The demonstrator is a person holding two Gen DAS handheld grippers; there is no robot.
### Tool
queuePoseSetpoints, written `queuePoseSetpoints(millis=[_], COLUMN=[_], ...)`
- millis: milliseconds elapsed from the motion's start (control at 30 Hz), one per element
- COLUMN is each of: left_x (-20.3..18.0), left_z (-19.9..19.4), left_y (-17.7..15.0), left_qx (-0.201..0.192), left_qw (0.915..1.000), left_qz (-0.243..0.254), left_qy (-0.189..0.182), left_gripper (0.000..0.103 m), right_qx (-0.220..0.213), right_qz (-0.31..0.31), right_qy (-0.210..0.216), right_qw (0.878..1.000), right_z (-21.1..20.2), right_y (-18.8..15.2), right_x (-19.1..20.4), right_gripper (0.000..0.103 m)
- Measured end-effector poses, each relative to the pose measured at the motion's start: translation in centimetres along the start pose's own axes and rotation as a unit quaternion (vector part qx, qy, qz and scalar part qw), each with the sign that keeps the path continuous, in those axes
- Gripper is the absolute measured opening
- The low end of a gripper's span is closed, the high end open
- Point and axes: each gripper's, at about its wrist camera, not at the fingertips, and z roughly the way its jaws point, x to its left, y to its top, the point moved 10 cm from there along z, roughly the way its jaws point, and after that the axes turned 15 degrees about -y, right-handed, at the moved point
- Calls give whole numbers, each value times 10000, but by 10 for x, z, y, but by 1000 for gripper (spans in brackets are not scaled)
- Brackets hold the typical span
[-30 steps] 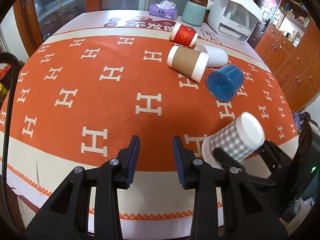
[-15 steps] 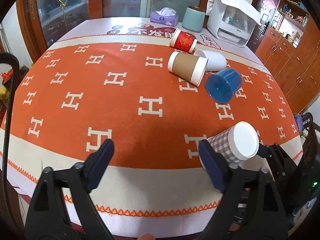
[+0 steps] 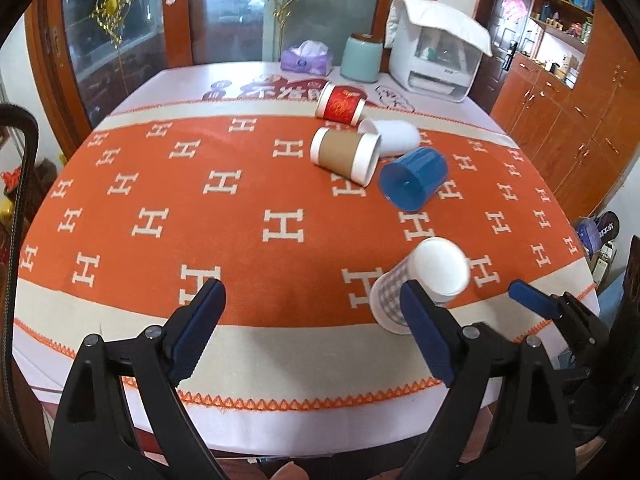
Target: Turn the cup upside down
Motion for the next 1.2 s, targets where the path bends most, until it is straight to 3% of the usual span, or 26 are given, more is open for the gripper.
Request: queuePoseSetpoints(millis=[400, 867, 1200], left_x=[-30, -37, -30], left_z=[-36, -14, -15], left_y=[8, 17, 7], left_qx=[-402, -379, -300], left_qw=[9988, 9988, 9995], left_qz=[261, 146, -9], left_qy=[-80, -263, -91], left_gripper=[87, 87, 87], right_qx=[-217, -8, -139], right_qz=[327, 775, 750], right_qy=[-449, -1019, -1002], right_qw=[9982, 9918, 9920], right_z=[-62, -66, -73], right_y=[36, 51, 56], right_x=[-19, -31, -28], right_gripper=[84, 84, 84])
